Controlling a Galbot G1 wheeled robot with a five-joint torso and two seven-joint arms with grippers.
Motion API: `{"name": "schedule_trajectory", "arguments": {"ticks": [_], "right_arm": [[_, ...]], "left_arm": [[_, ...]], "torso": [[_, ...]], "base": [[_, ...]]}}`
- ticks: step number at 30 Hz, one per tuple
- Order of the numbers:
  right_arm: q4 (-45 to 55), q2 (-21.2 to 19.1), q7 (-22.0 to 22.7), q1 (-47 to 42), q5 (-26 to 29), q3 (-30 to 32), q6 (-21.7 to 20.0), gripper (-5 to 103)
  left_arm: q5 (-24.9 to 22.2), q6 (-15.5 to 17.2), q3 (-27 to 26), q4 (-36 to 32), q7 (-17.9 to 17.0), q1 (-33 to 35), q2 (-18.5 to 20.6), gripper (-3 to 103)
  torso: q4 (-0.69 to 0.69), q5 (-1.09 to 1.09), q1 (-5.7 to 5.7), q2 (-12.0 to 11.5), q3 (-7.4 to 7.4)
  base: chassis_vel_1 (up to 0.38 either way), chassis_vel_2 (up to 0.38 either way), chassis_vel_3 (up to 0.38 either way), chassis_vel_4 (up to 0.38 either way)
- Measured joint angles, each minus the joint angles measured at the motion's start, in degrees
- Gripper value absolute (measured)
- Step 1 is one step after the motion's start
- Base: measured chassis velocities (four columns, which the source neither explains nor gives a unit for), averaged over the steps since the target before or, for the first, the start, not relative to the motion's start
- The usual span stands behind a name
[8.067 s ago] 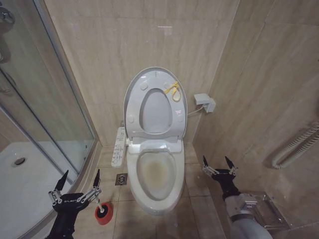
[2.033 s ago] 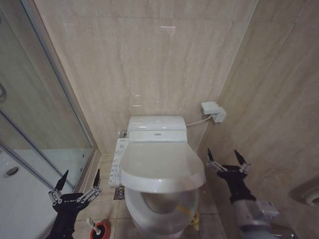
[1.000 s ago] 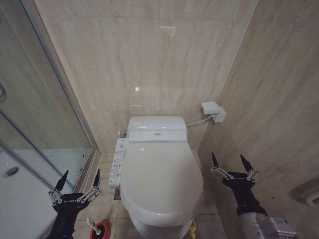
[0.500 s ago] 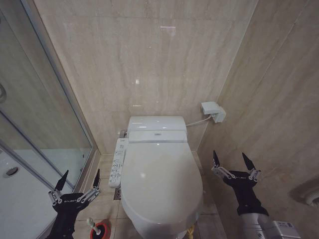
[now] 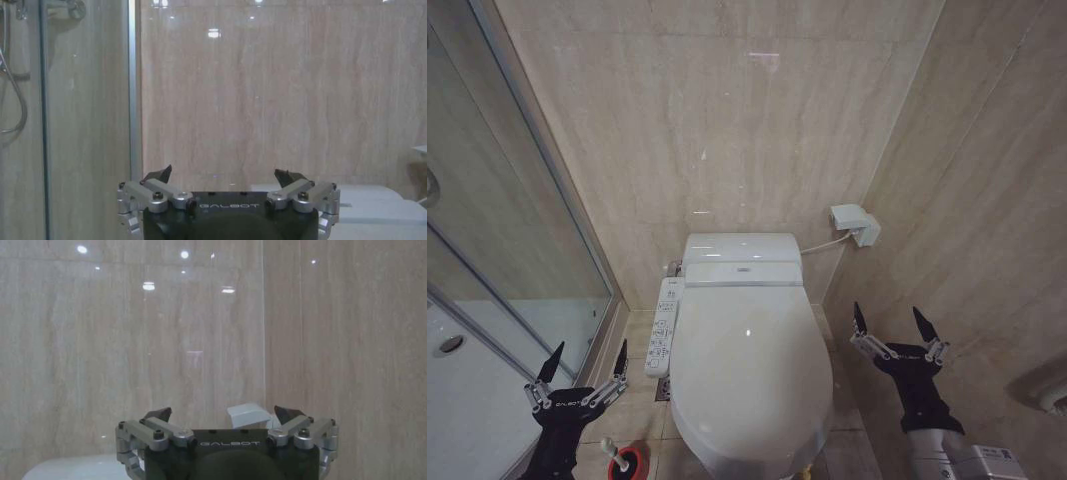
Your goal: Open the toilet lid, clean the toilet bowl with a toilet brush, close the toilet lid, and flush.
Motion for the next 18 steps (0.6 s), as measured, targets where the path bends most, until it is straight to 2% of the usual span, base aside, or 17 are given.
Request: {"name": "schedule_trajectory", "arguments": {"ticks": [18], "right_arm": [[0.0,0.0,0.0,0.0,0.0,0.0,0.0,100]], "left_arm": [[0.0,0.0,0.0,0.0,0.0,0.0,0.0,100]], "torso": [[0.00,0.00,0.00,0.0,0.00]], "base": [[0.000,0.000,0.000,0.000]]}}
